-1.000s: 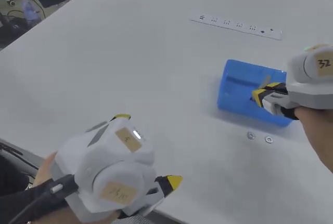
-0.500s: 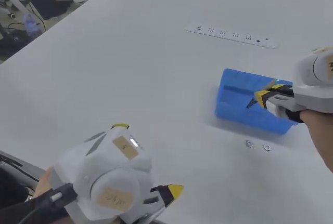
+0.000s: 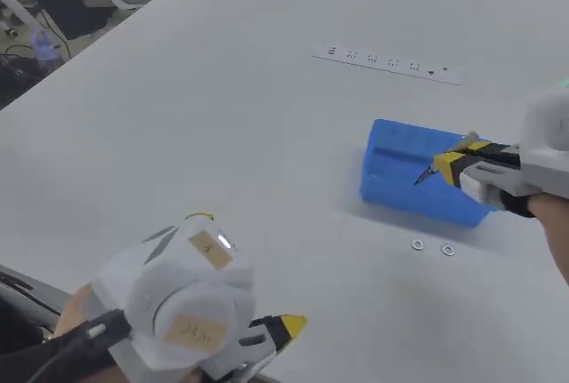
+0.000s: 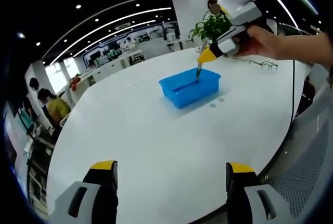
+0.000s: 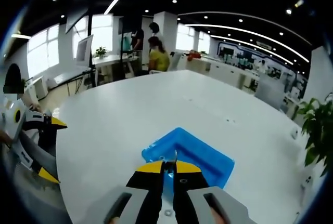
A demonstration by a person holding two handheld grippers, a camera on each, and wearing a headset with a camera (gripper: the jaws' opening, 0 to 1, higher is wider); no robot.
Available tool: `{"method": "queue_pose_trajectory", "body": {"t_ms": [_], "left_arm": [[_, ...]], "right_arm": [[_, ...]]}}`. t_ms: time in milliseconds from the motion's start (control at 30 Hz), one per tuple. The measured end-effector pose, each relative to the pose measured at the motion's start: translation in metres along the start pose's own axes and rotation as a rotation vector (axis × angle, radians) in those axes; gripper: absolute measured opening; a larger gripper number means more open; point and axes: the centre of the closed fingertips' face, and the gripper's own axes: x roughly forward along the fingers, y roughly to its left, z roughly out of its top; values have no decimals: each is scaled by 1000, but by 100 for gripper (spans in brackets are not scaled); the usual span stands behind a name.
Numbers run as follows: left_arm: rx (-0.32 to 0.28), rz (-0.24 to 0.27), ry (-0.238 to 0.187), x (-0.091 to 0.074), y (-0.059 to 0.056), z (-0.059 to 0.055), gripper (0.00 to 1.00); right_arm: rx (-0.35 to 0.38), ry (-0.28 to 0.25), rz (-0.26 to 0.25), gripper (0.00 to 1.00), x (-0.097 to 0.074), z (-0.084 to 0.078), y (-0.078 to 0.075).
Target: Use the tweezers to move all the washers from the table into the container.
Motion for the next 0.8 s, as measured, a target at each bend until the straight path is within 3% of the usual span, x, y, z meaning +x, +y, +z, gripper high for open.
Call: {"method": "queue_pose_trajectory", "body": {"t_ms": [267, 467, 800], "left_arm": [[2, 5, -1, 0, 0, 0, 88], [13, 13, 7, 1, 1, -1, 89], [15, 9, 24, 3, 0, -4, 89]], "right_arm": [[-3, 9, 20, 2, -10, -16, 9], [-5, 75, 25, 2, -6, -41, 12], [1, 119, 33, 2, -3, -56, 15]]}}
